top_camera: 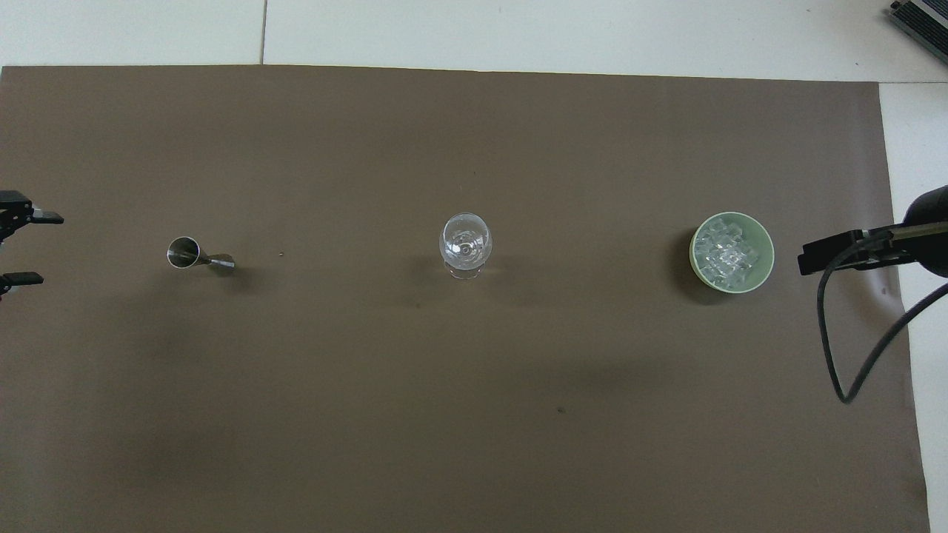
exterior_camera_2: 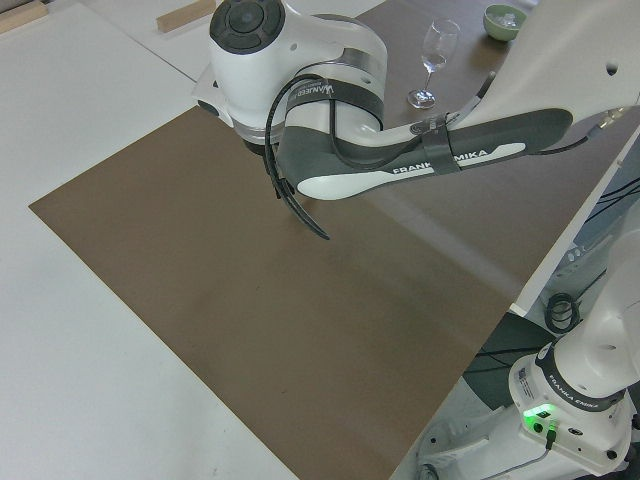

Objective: Pour wine and add ice with both arms

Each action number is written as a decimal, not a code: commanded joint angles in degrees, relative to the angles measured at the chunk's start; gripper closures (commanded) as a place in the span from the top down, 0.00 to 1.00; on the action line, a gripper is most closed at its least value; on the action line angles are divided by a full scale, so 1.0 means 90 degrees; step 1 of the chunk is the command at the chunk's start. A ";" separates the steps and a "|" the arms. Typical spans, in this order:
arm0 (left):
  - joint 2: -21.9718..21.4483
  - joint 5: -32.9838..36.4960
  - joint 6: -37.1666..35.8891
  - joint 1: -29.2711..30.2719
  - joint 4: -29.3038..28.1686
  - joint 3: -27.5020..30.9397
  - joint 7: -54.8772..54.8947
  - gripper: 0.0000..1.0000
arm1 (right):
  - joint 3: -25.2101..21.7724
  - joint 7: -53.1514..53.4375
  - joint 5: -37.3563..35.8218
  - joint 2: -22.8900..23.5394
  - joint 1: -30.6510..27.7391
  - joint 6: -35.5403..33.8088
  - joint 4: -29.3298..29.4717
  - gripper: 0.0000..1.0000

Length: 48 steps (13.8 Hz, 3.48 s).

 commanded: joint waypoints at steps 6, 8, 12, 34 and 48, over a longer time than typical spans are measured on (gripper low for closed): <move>-0.0463 0.1181 -0.1040 -0.0452 0.0706 0.0036 0.0773 1.00 | 0.0057 -0.0164 -0.0045 -0.0107 -0.0076 -0.0213 -0.0066 1.00; -0.0541 0.1338 -0.1197 -0.0539 0.0795 0.0055 0.1232 1.00 | 0.0048 -0.0193 -0.0045 -0.0097 -0.0144 0.0039 -0.0066 1.00; -0.0619 0.1913 -0.1470 -0.1532 0.1068 0.0600 0.1654 1.00 | -0.0001 -0.0194 -0.0016 -0.0798 -0.0164 0.2639 -0.2061 1.00; -0.1049 0.2696 -0.3385 -0.3166 0.1879 0.0846 0.2445 1.00 | -0.0001 -0.0087 -0.0035 0.1183 -0.0505 0.5764 -0.3542 0.00; -0.1127 0.2686 -0.3424 -0.3587 0.1762 0.1168 0.2660 1.00 | -0.0001 0.0100 -0.0084 0.1094 -0.0525 0.5782 -0.3747 0.59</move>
